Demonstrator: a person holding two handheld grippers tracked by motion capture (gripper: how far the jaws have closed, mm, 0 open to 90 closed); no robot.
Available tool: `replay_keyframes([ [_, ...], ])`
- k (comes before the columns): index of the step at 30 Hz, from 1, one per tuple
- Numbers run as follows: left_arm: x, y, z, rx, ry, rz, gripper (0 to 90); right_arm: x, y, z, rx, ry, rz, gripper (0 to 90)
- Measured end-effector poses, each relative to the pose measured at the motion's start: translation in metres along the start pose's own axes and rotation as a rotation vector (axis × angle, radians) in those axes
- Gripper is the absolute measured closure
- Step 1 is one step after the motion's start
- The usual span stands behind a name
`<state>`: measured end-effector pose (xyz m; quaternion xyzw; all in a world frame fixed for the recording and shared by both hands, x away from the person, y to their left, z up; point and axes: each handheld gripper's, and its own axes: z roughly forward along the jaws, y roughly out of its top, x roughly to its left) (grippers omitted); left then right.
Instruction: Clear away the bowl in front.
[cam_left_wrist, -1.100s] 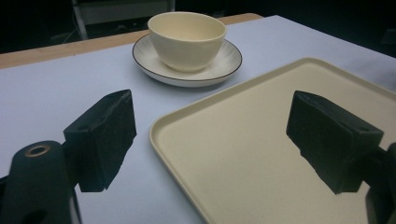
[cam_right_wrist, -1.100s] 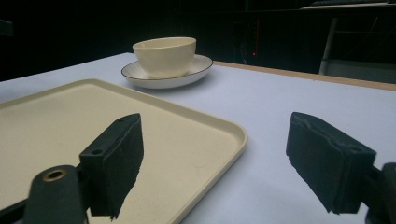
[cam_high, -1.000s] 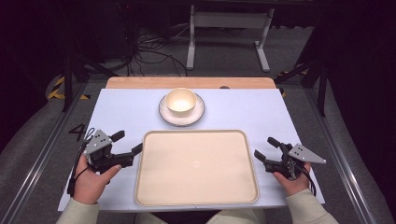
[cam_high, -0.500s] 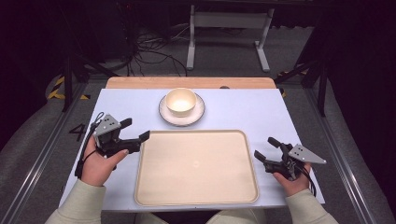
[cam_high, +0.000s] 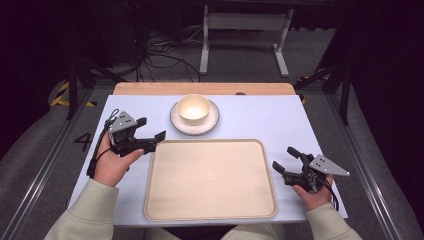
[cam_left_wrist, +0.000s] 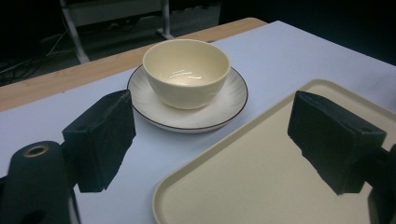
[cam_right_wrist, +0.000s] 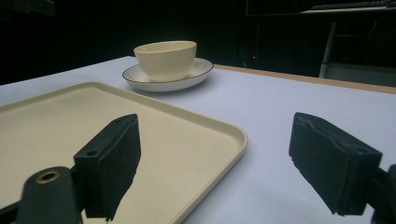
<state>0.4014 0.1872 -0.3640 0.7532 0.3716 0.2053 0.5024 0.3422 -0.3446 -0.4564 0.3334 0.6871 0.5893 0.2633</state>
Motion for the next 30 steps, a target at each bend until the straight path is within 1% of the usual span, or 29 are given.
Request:
replay_keyframes([
  [2,0.002,0.004,0.006,0.001,-0.001,-0.003,16.1,0.0,0.0,0.0,0.0,0.0,0.001,17.4],
  [6,0.003,0.008,0.011,0.006,-0.003,-0.006,16.2,0.0,0.0,0.0,-0.001,0.001,0.002,17.4],
  [15,0.008,0.018,0.026,0.005,0.002,0.002,15.7,0.0,0.0,0.0,-0.002,0.003,0.004,17.3],
  [16,0.008,0.019,0.028,0.008,-0.005,-0.006,15.7,0.0,0.0,0.0,-0.002,0.002,0.003,17.3],
  [19,0.01,0.024,0.034,0.007,-0.008,-0.006,15.6,0.0,0.0,0.0,-0.002,-0.001,0.004,17.3],
  [25,0.01,0.03,0.042,0.012,-0.01,-0.007,15.6,0.0,0.0,-0.001,-0.006,0.001,-0.001,16.7],
  [30,0.013,0.035,0.047,0.02,-0.008,-0.008,15.6,0.0,0.0,-0.001,-0.005,0.003,0.001,16.4],
])
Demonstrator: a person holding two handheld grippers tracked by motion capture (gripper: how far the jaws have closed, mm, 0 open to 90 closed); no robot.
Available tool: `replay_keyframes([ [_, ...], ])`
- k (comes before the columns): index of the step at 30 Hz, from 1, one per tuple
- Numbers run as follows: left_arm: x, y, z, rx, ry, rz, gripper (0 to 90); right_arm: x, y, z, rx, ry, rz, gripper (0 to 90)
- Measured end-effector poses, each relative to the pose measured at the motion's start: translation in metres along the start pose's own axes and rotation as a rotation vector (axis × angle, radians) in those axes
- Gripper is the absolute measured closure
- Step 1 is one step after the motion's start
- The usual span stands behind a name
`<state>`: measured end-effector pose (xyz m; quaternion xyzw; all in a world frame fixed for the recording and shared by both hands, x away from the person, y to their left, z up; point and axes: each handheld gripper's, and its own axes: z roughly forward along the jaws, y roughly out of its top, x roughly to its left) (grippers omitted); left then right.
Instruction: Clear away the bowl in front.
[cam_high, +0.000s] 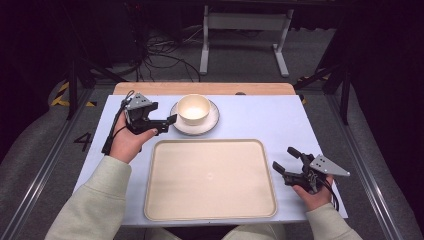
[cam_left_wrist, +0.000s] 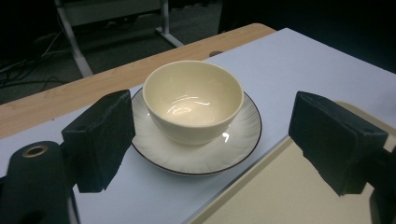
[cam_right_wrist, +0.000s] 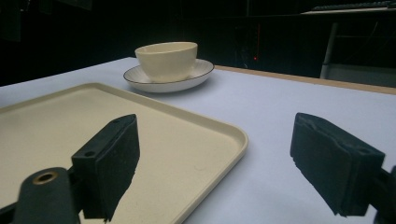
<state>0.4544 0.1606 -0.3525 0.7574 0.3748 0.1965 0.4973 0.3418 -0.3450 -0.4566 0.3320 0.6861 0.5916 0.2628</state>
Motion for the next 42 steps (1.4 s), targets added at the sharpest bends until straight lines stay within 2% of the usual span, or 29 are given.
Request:
replay_keyframes([
  [4,0.003,0.004,0.005,-0.004,-0.006,-0.018,15.6,0.0,0.0,0.0,-0.006,0.001,0.0,14.9],
  [5,0.006,0.005,0.009,-0.023,-0.019,-0.045,15.6,0.0,0.0,-0.001,-0.007,0.0,-0.001,14.3],
  [6,0.007,0.005,0.011,-0.023,-0.017,-0.05,15.4,0.0,0.0,-0.001,-0.008,0.001,-0.002,13.8],
  [9,0.009,0.007,0.015,-0.023,-0.003,-0.041,15.1,0.0,0.0,-0.001,-0.009,0.0,-0.003,13.3],
  [15,0.012,0.015,0.024,-0.026,0.009,-0.058,15.4,0.0,0.0,0.0,-0.007,-0.002,0.002,10.8],
  [19,0.015,0.02,0.03,-0.015,0.033,-0.047,15.4,0.0,0.0,0.0,-0.001,-0.004,0.003,10.4],
  [24,0.017,0.024,0.039,-0.005,0.05,-0.067,16.5,0.0,0.0,0.0,0.002,-0.005,0.004,10.0],
  [28,0.022,0.026,0.045,0.012,0.065,-0.057,16.5,-0.001,0.0,0.0,0.003,-0.005,0.008,10.0],
  [30,0.024,0.027,0.049,0.01,0.068,-0.067,16.5,-0.001,0.0,0.0,0.003,-0.006,0.01,9.9],
  [35,0.025,0.031,0.057,0.048,0.088,-0.058,18.1,-0.001,0.0,0.0,0.003,-0.006,0.012,10.3],
  [36,0.025,0.032,0.06,0.071,0.087,-0.079,18.9,-0.001,0.0,0.0,0.003,-0.005,0.011,10.5],
  [42,0.028,0.035,0.075,0.16,0.114,-0.098,24.2,0.0,0.0,0.0,0.002,-0.008,0.008,11.7],
])
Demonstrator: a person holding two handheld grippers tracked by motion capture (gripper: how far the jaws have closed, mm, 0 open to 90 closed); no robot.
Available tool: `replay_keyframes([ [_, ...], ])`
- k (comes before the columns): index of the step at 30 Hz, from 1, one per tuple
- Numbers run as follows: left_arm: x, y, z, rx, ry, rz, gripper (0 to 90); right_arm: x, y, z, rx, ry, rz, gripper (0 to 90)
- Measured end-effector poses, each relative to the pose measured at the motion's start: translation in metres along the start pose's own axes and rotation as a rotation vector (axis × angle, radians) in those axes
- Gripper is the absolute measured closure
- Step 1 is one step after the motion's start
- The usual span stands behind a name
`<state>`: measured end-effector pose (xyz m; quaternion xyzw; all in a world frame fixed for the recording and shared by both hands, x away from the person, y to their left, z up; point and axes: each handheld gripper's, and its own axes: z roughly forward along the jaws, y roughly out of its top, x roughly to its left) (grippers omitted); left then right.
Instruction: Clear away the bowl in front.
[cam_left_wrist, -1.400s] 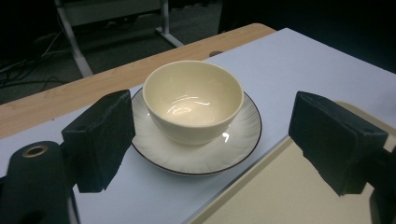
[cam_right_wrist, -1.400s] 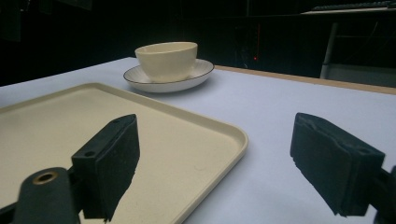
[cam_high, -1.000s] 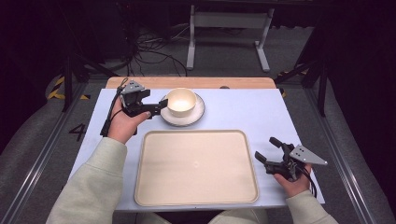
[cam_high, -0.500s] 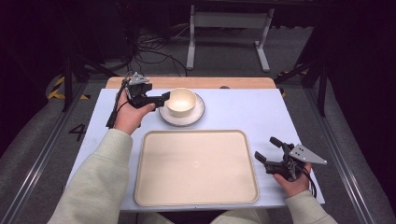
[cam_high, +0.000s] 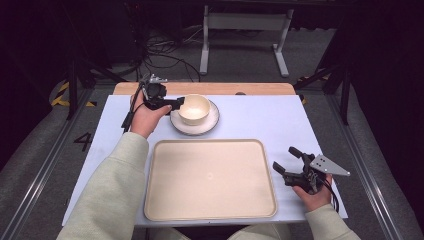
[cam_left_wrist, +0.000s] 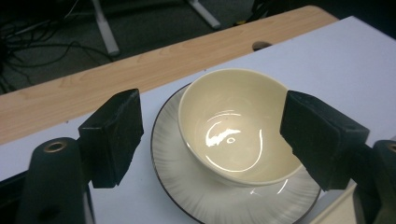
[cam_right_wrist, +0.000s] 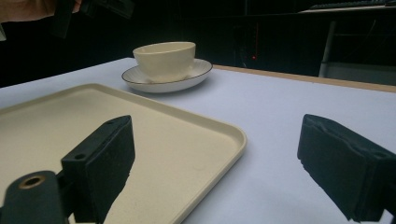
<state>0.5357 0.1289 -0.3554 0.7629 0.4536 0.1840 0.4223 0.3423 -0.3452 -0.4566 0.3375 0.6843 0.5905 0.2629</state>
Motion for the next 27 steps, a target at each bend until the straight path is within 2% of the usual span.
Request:
replay_keyframes([
  [2,0.002,0.0,0.006,0.019,-0.008,-0.016,26.5,0.0,0.0,0.0,0.001,0.0,-0.001,11.7],
  [5,0.005,0.001,0.014,0.034,0.009,-0.026,26.7,0.0,0.0,0.0,0.001,-0.001,-0.001,11.9],
  [12,0.008,-0.002,0.029,0.029,-0.007,-0.073,23.4,0.001,0.0,0.0,0.001,-0.001,-0.006,12.1],
  [20,0.006,-0.007,0.046,0.048,-0.012,-0.065,24.4,0.001,0.0,0.0,-0.001,0.001,-0.007,13.2],
  [27,0.006,-0.011,0.057,0.077,-0.011,-0.075,25.6,0.001,0.0,0.0,-0.005,-0.002,-0.01,13.5],
])
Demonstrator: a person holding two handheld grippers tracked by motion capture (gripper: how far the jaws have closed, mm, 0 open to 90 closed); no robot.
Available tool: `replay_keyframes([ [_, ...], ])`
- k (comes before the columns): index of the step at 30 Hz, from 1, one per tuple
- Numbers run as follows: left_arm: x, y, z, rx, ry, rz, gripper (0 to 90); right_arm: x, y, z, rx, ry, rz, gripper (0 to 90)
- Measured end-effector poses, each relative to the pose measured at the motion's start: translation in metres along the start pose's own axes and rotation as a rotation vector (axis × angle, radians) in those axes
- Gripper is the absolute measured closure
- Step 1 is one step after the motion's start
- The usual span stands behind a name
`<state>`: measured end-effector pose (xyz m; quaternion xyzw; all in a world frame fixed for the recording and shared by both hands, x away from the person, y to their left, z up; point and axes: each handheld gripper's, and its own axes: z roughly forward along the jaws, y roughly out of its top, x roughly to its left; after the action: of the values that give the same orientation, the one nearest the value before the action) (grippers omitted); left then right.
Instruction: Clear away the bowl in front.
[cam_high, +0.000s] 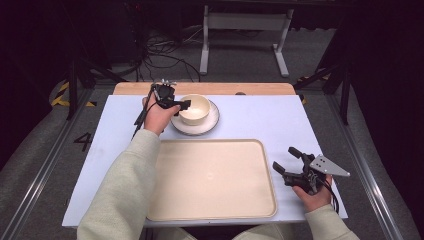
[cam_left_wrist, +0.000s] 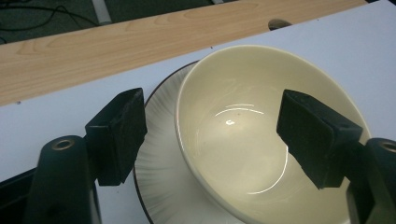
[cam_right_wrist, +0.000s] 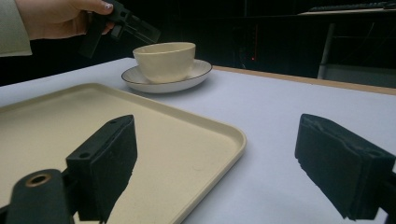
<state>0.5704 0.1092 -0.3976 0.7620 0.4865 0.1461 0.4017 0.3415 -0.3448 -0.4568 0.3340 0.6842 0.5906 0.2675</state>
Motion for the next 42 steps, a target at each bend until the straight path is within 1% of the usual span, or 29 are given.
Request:
replay_keyframes([
  [5,0.004,-0.004,0.009,0.031,0.019,-0.016,28.3,0.0,0.0,0.0,0.001,-0.002,-0.002,13.5],
  [6,0.004,-0.004,0.009,0.031,0.019,-0.016,28.5,0.0,0.0,0.0,0.001,-0.003,-0.002,13.6],
  [7,0.005,-0.005,0.013,0.045,0.033,-0.019,28.6,0.0,0.0,0.0,0.001,-0.003,-0.002,13.9],
  [8,0.005,-0.005,0.013,0.045,0.033,-0.019,28.8,0.0,0.0,0.0,0.001,-0.003,-0.002,13.9],
  [10,0.006,-0.007,0.016,0.057,0.031,-0.035,29.9,0.001,0.0,0.0,0.002,-0.003,-0.005,14.0],
  [14,0.007,-0.009,0.02,0.075,0.033,-0.037,30.4,0.001,0.0,0.0,0.002,-0.003,-0.003,14.0],
  [17,0.008,-0.011,0.022,0.099,0.048,-0.031,32.5,0.0,0.0,0.0,0.0,-0.001,-0.003,13.9],
  [18,0.007,-0.011,0.022,0.109,0.051,-0.039,33.7,0.0,0.0,0.0,0.0,-0.001,-0.003,13.9],
  [20,0.008,-0.013,0.024,0.125,0.042,-0.066,38.3,0.0,0.0,0.0,0.001,-0.001,-0.003,13.9],
  [22,0.01,-0.014,0.025,0.143,0.03,-0.079,41.7,0.0,0.0,0.0,0.001,-0.003,-0.002,14.0],
  [23,0.009,-0.014,0.026,0.142,0.022,-0.096,43.2,0.001,0.0,0.0,0.001,-0.003,-0.002,13.9],
  [26,0.008,-0.014,0.026,0.145,0.01,-0.104,49.1,0.0,0.0,0.0,0.001,-0.003,-0.002,13.9],
  [27,0.007,-0.014,0.026,0.149,0.014,-0.097,51.8,0.0,0.0,0.0,0.001,-0.001,-0.002,14.0],
  [29,0.004,-0.013,0.026,0.151,0.017,-0.101,56.7,0.0,0.0,0.0,0.0,-0.001,0.0,14.0],
  [31,0.003,-0.013,0.026,0.154,0.017,-0.116,61.8,0.0,0.0,0.0,0.001,-0.001,-0.001,14.0],
  [33,0.001,-0.013,0.028,0.157,0.028,-0.114,64.0,0.0,0.0,0.0,0.001,-0.001,-0.002,14.1],
  [35,0.0,-0.013,0.029,0.156,0.033,-0.119,64.2,0.0,0.0,0.0,0.001,-0.001,-0.002,14.1],
  [41,0.0,-0.011,0.029,0.15,0.061,-0.156,72.0,0.0,0.0,0.0,0.0,-0.002,0.0,14.2],
  [42,0.0,-0.01,0.029,0.152,0.068,-0.156,73.0,0.0,0.0,0.0,0.0,-0.002,0.0,14.3],
])
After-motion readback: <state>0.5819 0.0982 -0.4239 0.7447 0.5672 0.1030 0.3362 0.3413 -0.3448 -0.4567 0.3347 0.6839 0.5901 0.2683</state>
